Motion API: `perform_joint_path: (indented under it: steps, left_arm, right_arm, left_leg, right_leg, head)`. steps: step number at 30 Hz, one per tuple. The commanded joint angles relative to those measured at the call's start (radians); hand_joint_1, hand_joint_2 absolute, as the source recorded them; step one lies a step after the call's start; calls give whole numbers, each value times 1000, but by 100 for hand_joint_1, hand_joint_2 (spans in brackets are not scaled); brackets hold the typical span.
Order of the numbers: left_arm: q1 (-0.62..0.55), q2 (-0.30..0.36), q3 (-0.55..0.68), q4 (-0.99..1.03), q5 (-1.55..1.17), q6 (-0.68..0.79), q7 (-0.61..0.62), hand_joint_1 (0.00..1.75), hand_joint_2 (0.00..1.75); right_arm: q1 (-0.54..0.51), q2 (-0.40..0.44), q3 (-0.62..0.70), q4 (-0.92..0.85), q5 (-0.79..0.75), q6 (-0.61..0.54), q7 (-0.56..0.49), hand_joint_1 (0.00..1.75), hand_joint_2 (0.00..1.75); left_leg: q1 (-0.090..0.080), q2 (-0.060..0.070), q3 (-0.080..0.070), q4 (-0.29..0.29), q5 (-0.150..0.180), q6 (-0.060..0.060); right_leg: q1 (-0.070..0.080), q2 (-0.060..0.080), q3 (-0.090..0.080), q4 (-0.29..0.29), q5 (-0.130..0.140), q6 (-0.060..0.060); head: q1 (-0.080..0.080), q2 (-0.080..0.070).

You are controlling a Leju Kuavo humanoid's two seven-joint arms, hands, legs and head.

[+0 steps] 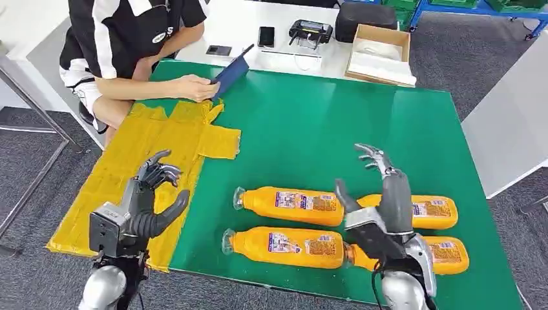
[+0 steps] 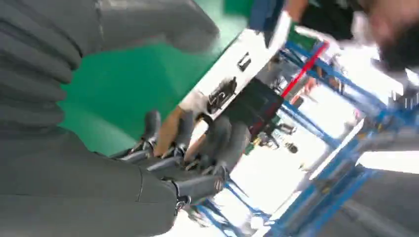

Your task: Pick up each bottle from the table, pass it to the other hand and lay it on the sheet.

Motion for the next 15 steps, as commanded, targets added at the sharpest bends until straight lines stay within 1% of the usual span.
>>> perform_joint_path:
  steps: [1,2,3,4,6,7,8,9,10,11,13,15]
  left_arm:
    - [-34,-8,42,10,33,-41,17,0,175]
    - [-33,-10,44,11,27,-48,20,0,175]
    - [-33,-13,47,16,25,-56,24,0,175]
    - [-34,-15,49,18,25,-61,25,0,175]
    - [-45,-17,48,34,25,-72,26,0,175]
    - [-55,-14,39,47,30,-83,25,0,175]
    - [-62,-14,35,56,30,-83,25,0,175]
    - [-66,-15,32,61,30,-83,25,0,175]
    - [-66,-15,32,61,30,-83,25,0,175]
    - [-73,-13,26,69,30,-84,24,0,175]
    - [-87,-9,13,83,30,-81,21,0,175]
    - [-92,-7,9,88,30,-81,19,0,175]
  right_arm:
    - [-223,-114,212,181,185,177,92,0,175]
    - [-249,-124,234,205,198,218,104,0,175]
    - [-282,-131,258,240,206,251,112,0,175]
    - [-311,-142,284,270,210,286,117,0,175]
    - [-388,-150,342,364,217,346,111,0,175]
    - [-441,-154,387,435,216,379,103,0,175]
    - [-470,-144,407,484,220,388,101,0,175]
    - [-482,-137,413,508,218,388,97,0,175]
    - [-482,-137,413,508,218,388,97,0,175]
    - [-499,-127,427,547,219,392,95,0,175]
    - [-533,-106,456,627,220,402,96,0,175]
    - [-544,-96,465,658,217,398,93,0,175]
  left_leg:
    - [1,3,4,0,-2,-2]
    - [1,3,7,1,-3,-2]
    - [1,4,4,0,-2,-2]
    - [1,5,6,1,-3,-2]
    - [1,6,7,1,-3,-2]
    - [1,4,4,0,-1,-1]
    - [1,6,7,1,-2,-2]
    - [0,4,3,0,-1,-1]
    - [1,5,6,0,-2,-2]
    - [1,3,4,0,-1,-1]
    - [0,3,8,0,-2,-2]
    - [1,2,8,0,-1,-2]
  right_leg:
    - [0,6,4,0,-1,-2]
    - [0,7,6,0,-2,-2]
    - [0,6,3,-1,0,-2]
    - [0,9,5,0,-1,-2]
    - [0,10,6,0,-1,-2]
    - [0,6,3,-1,0,-1]
    - [0,9,5,0,-1,-2]
    - [0,6,3,-1,0,-1]
    - [0,9,5,-1,0,-2]
    - [0,6,3,-1,0,-1]
    - [0,7,7,0,-1,-2]
    - [0,6,7,0,-2,-3]
  head:
    - [-1,0]
    - [0,0]
    - [0,0]
    - [-1,0]
    - [-1,0]
    - [-1,0]
    - [0,0]
    - [-1,0]
    - [0,0]
    - [-1,0]
    - [-1,0]
    - [0,0]
